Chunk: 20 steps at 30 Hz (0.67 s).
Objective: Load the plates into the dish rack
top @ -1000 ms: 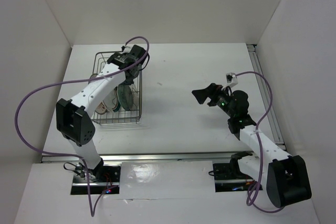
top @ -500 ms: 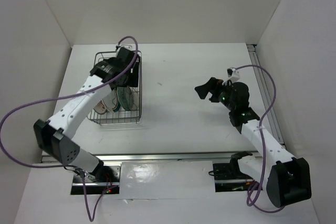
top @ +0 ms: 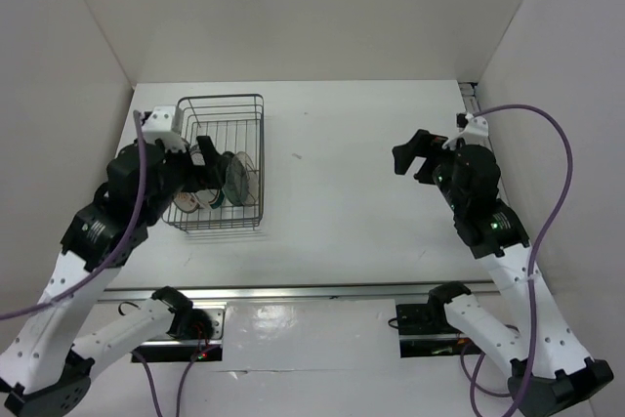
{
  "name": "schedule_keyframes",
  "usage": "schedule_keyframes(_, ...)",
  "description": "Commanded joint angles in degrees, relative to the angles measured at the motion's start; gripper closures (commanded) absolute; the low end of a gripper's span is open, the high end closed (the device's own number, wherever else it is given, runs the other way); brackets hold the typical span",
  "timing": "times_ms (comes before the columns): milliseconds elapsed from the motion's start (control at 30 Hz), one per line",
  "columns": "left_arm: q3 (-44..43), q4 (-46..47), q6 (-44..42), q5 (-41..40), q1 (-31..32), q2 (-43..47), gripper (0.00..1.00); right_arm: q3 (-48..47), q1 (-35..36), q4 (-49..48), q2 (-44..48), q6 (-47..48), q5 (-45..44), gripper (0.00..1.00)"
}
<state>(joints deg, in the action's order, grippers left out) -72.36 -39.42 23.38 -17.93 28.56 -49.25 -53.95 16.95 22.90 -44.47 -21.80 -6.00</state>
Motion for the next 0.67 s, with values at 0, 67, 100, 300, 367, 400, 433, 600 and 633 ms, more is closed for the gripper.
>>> schedule_keyframes(0,4.3,3.8,-3.2,-1.0,0.1,6.7,0.00,-2.6,1.2,7.4,2.7,0.4,-10.3,0.00)
schedule_keyframes(67,5.7,3.8,-3.2,-3.1,0.1,9.2,0.00,-2.6,1.2,8.5,4.2,-0.2,-12.0,0.00)
schedule_keyframes(100,7.4,4.3,-3.2,-3.1,0.1,10.5,0.00,-3.5,1.2,9.3,4.8,-0.2,-12.0,0.00)
schedule_keyframes(300,14.3,7.8,-2.5,-4.8,0.1,20.3,0.00,-4.8,1.2,12.7,5.4,-0.2,-9.4,0.00)
schedule_keyframes(367,16.8,8.5,-2.5,-5.4,0.1,21.0,0.00,-3.8,1.7,13.4,6.2,-0.2,-10.3,0.00)
schedule_keyframes(400,16.8,9.0,-2.5,-5.4,0.1,21.5,0.00,-3.8,1.7,13.4,7.1,-0.2,-11.7,0.00)
schedule_keyframes(433,17.6,9.0,-2.0,-5.4,-0.4,21.5,0.00,-3.1,2.5,13.4,7.6,-0.2,-11.8,0.00)
schedule_keyframes(600,19.0,9.0,-1.5,-2.0,-1.0,20.3,0.00,-3.7,3.0,14.6,7.7,-1.2,-13.6,0.00)
schedule_keyframes(633,19.0,9.5,-1.5,-2.0,-1.6,20.3,0.00,-3.7,3.0,14.6,7.7,-1.2,-13.6,0.00)
